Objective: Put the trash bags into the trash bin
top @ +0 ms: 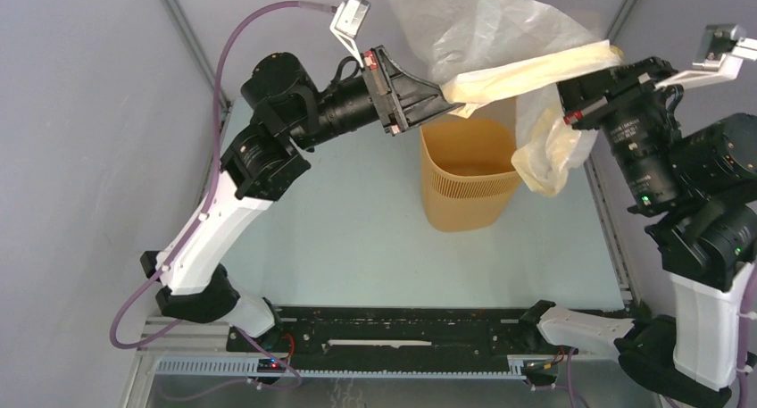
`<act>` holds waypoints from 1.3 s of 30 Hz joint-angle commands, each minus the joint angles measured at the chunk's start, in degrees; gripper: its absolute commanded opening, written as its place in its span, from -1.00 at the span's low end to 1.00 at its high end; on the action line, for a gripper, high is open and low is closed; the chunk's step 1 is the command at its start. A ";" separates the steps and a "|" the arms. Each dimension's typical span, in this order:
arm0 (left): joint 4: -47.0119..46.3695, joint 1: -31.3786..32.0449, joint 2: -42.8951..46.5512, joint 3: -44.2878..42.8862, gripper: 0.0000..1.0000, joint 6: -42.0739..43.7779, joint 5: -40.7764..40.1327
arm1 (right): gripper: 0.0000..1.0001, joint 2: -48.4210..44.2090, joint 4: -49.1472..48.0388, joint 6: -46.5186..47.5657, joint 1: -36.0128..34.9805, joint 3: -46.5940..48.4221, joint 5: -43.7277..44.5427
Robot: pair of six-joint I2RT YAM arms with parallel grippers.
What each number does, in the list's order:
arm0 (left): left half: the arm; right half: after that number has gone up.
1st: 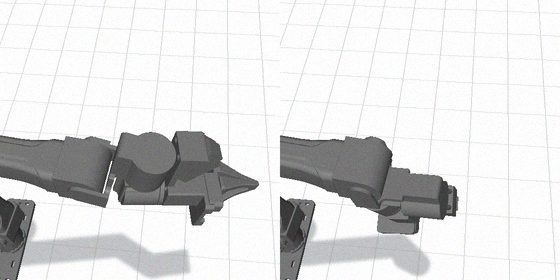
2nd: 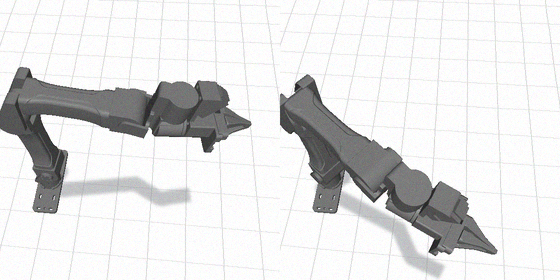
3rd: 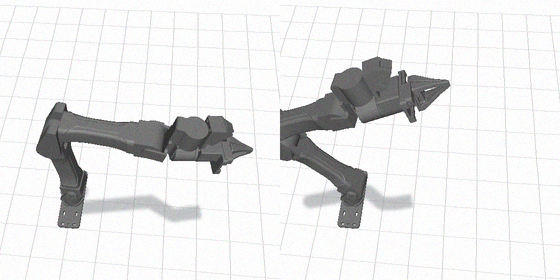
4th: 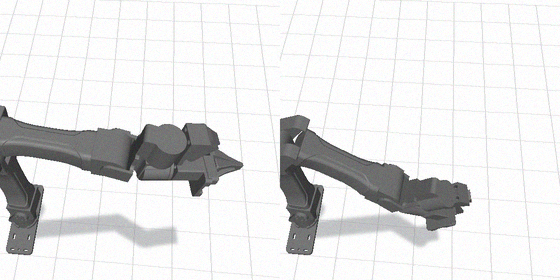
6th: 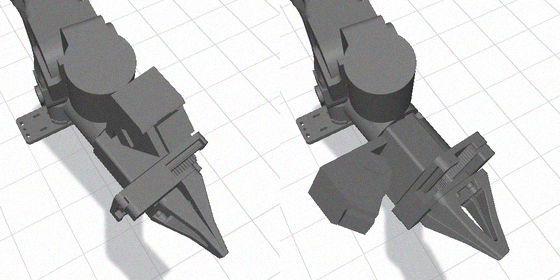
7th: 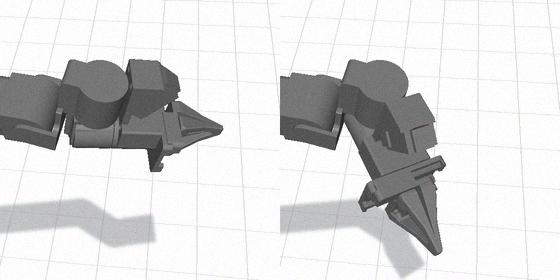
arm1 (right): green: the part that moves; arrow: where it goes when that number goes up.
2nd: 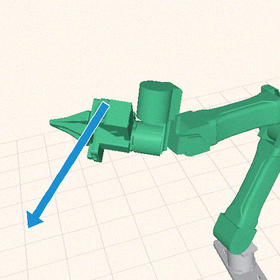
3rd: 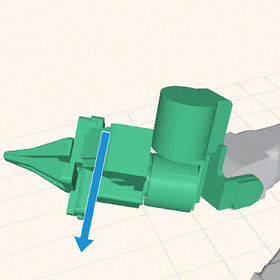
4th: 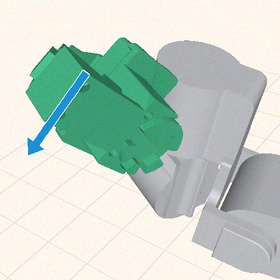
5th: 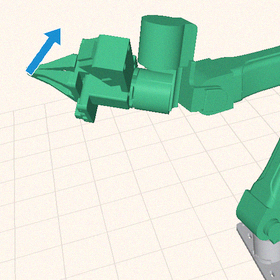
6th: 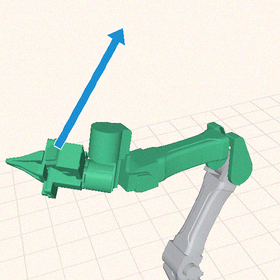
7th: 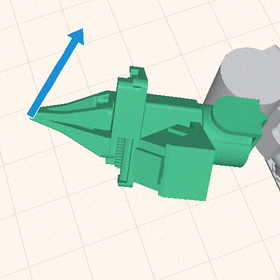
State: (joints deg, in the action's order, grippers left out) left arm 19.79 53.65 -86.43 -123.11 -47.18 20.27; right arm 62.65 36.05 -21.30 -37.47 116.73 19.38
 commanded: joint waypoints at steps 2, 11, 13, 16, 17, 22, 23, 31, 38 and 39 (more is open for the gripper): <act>-3.85 0.70 0.41 -3.81 -0.99 0.29 0.42 | -1.00 -1.41 11.06 -5.98 2.26 0.05 -10.21; -5.40 1.46 1.41 -5.00 -0.98 4.22 -1.42 | -1.00 5.33 13.19 -7.12 10.64 7.87 -37.27; -4.73 1.46 2.90 -3.48 -0.79 5.95 -2.88 | -1.00 7.66 12.93 -7.91 11.01 11.41 -40.88; -4.24 1.46 6.50 0.72 -0.10 8.41 -5.97 | -1.00 9.69 11.44 -9.47 11.06 15.75 -42.55; -4.25 1.46 8.04 2.23 0.14 9.30 -7.37 | -1.00 10.04 10.88 -9.95 11.10 16.75 -42.72; -4.26 1.37 17.03 9.71 0.70 14.48 -16.29 | -1.00 9.17 6.86 -17.08 14.68 17.34 -44.27; -4.30 1.37 19.03 11.49 0.82 14.98 -19.14 | -1.00 8.86 6.17 -20.32 16.89 16.89 -44.92; -8.77 1.37 34.43 31.05 1.00 12.17 -43.23 | -1.00 2.30 9.97 -37.89 42.04 2.78 -51.66; 0.87 1.17 31.20 27.47 1.00 9.99 -53.33 | -1.00 3.84 25.80 -26.59 46.86 6.34 -50.01; 3.01 0.67 28.64 24.97 1.00 10.23 -52.63 | -1.00 4.70 27.93 -24.22 46.94 8.25 -49.21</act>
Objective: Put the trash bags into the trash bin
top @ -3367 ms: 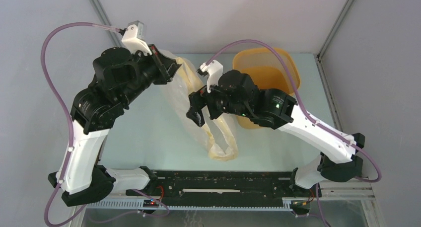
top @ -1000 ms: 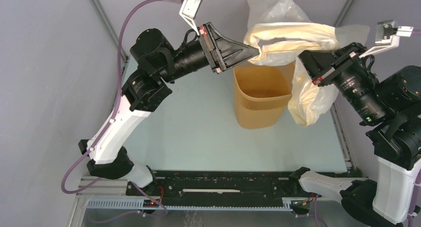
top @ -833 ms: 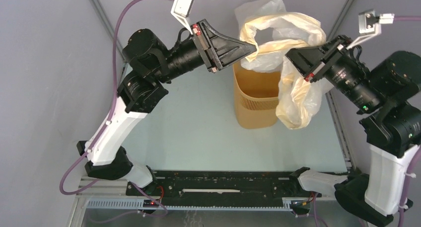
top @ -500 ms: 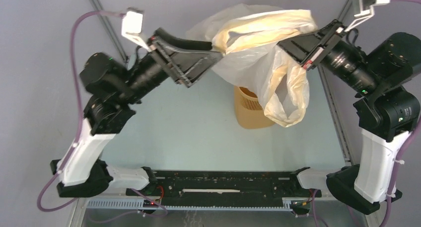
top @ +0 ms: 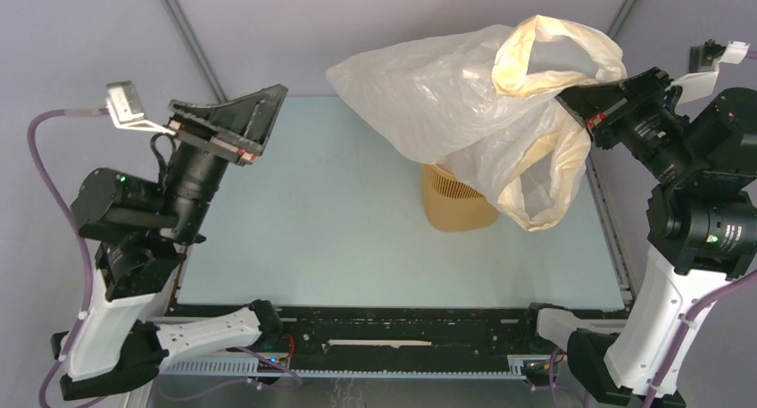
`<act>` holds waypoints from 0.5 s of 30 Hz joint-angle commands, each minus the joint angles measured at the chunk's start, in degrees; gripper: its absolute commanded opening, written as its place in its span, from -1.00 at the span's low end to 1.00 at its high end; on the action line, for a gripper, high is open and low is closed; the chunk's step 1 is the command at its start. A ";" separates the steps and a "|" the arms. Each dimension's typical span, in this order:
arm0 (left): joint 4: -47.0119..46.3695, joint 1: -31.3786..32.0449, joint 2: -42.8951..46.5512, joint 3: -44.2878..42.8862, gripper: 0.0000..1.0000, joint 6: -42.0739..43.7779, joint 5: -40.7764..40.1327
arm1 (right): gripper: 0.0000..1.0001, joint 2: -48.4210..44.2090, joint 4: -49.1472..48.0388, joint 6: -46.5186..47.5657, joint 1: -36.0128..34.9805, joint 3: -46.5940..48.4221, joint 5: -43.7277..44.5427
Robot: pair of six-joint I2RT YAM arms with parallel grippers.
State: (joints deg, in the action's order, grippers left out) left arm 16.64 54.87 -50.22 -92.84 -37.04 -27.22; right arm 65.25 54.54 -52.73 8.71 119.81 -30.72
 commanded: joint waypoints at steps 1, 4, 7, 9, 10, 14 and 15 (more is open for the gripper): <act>8.48 -1.42 -10.23 -8.20 1.00 -0.06 -3.82 | -1.00 2.90 11.14 9.04 1.00 6.79 1.18; 14.65 -4.79 -19.82 -17.26 0.94 -0.90 0.46 | -1.00 3.70 12.71 11.87 1.12 9.21 2.03; 19.81 -7.92 -28.46 -24.64 0.80 -3.77 4.12 | -1.00 3.69 14.09 13.62 1.13 11.27 4.13; 20.14 -9.01 -32.06 -26.37 0.72 -5.38 6.35 | -1.00 4.14 15.46 14.71 1.30 13.95 5.95; 19.46 -9.08 -33.32 -26.17 0.71 -5.61 7.16 | -1.00 4.32 15.73 15.02 1.38 14.72 6.28; 15.10 -9.17 -36.44 -23.23 0.68 -5.85 9.55 | -1.00 4.54 17.21 14.60 1.50 15.73 9.58; 13.66 -9.19 -37.08 -22.28 0.67 -5.92 9.86 | -1.00 4.22 17.45 14.20 1.49 15.41 10.69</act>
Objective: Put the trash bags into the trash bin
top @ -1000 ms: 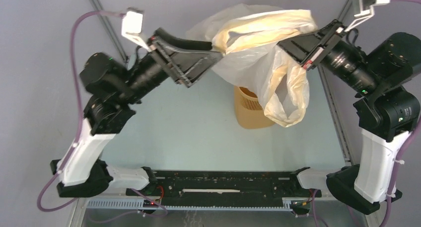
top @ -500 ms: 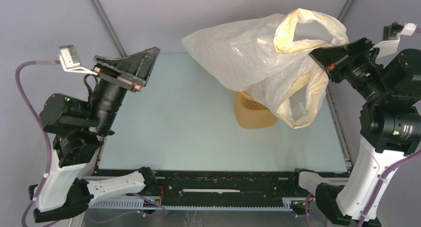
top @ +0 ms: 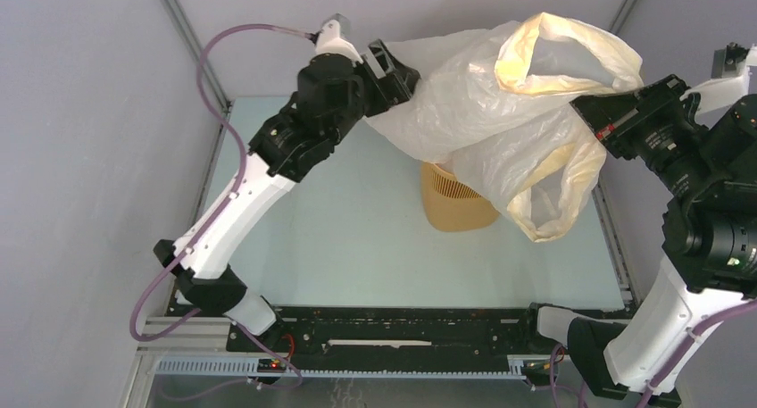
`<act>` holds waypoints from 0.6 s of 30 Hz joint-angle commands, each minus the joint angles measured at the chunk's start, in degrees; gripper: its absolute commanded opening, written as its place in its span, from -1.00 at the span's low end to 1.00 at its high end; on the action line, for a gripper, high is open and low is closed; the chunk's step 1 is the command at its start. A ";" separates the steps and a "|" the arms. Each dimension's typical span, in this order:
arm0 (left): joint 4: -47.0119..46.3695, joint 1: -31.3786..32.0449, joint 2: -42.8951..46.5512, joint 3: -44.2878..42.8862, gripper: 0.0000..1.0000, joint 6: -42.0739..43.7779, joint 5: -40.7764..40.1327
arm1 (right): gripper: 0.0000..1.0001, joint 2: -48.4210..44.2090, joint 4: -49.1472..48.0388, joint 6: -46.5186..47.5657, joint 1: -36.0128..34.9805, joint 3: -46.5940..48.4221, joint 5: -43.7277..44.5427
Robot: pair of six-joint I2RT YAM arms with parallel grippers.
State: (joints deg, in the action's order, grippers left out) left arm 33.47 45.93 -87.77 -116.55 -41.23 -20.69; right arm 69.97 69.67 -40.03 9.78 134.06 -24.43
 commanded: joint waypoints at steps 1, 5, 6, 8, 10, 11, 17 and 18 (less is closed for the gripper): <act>-4.37 -0.24 -0.43 1.89 0.65 -1.82 3.72 | -1.00 -0.91 2.10 1.01 0.41 0.47 5.13; -6.94 0.06 -8.41 -3.52 0.49 -4.42 11.40 | -1.00 -1.94 -0.29 0.21 0.41 -1.73 3.14; -7.80 0.39 -10.81 -5.27 0.47 -5.82 14.04 | -1.00 -1.95 -1.03 0.13 0.36 -2.19 2.14; -9.33 1.47 -15.20 -7.67 0.44 -8.32 18.11 | -1.00 -2.03 -3.53 -0.20 0.33 -4.04 -0.48; -10.55 2.58 -18.43 -8.65 0.43 -10.05 21.01 | -1.00 -1.95 -6.85 -1.35 0.24 -6.96 -3.94; -10.89 3.03 -19.47 -8.47 0.43 -10.63 22.67 | -1.00 -2.01 -8.70 -2.57 0.12 -9.00 -6.56; -16.04 4.18 -18.06 4.50 0.41 -14.69 27.08 | -1.00 -1.38 -18.59 -6.22 -3.08 -18.31 -8.38; -17.55 4.32 -17.97 7.12 0.42 -14.86 28.01 | -1.00 -0.93 -18.93 -6.02 -3.32 -18.43 -8.21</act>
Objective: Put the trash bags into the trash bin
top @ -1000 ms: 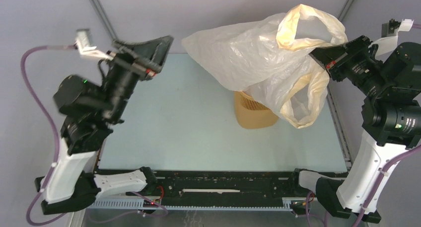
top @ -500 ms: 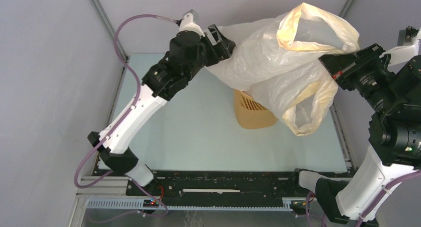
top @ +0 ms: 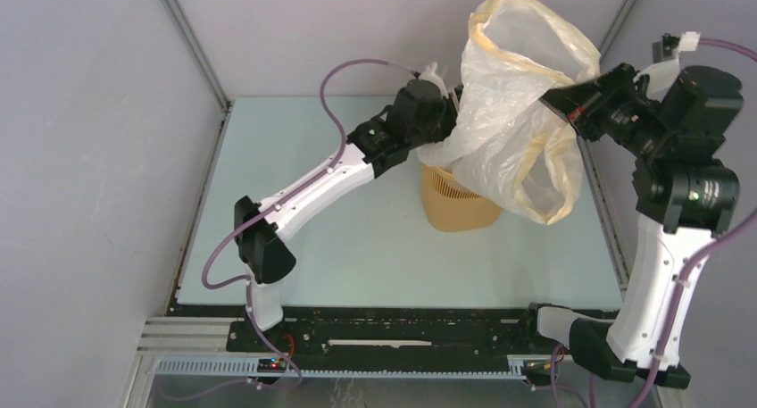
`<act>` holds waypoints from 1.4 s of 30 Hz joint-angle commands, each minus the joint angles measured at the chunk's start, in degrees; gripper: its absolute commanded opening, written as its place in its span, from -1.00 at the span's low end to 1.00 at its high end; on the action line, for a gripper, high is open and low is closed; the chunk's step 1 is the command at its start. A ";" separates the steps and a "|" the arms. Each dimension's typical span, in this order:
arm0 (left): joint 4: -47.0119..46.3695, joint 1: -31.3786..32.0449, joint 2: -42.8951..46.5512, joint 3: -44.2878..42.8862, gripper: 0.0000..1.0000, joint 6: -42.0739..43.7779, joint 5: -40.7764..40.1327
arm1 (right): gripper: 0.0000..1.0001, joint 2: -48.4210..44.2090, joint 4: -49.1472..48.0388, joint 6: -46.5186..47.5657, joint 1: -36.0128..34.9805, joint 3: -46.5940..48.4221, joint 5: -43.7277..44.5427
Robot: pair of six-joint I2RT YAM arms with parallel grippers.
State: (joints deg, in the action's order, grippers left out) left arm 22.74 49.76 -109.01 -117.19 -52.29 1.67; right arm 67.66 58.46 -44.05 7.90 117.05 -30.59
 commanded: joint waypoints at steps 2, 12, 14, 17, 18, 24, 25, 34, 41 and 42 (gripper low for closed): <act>-7.65 0.18 1.30 8.53 0.43 -4.15 10.00 | -1.00 2.33 -8.04 -1.42 -1.65 -1.44 -2.14; 3.36 -4.19 6.82 -2.71 0.78 7.64 10.13 | -1.00 4.85 -7.65 4.29 -1.43 -0.92 -2.03; 4.08 -5.54 8.84 -2.62 0.82 8.18 10.51 | -1.00 5.38 -6.95 5.13 -1.27 0.04 -1.50; 5.71 -7.45 12.14 -1.69 0.83 9.81 11.62 | -1.00 5.88 -6.83 5.74 -1.05 0.11 -2.18; 6.57 -7.93 13.06 -1.26 0.84 11.09 11.38 | -1.00 6.02 -6.61 5.95 -0.97 0.04 -2.38; 8.81 -8.43 15.49 -0.05 0.77 16.82 10.67 | -1.00 5.82 -6.04 6.26 -0.69 -0.09 -2.71; 8.42 -8.13 15.34 0.30 0.71 17.48 10.86 | -1.00 5.82 -5.99 6.33 -0.69 -0.03 -2.87; 4.79 -4.08 10.50 0.88 0.83 17.70 11.60 | -1.00 6.55 -4.14 5.64 -0.60 1.65 -4.61; 9.20 -3.26 -6.50 -13.57 0.78 21.28 9.20 | -1.00 6.91 -6.75 4.53 -0.16 -0.86 -6.38; 8.98 -3.06 -7.56 -13.36 0.74 21.32 8.86 | -1.00 7.22 -6.73 5.47 -0.17 -0.86 -5.96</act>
State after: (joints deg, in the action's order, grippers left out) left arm 29.91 46.15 -110.89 -125.75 -34.00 12.14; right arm 74.39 54.06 -39.33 7.42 116.51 -35.03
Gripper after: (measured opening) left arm 0.900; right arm 0.008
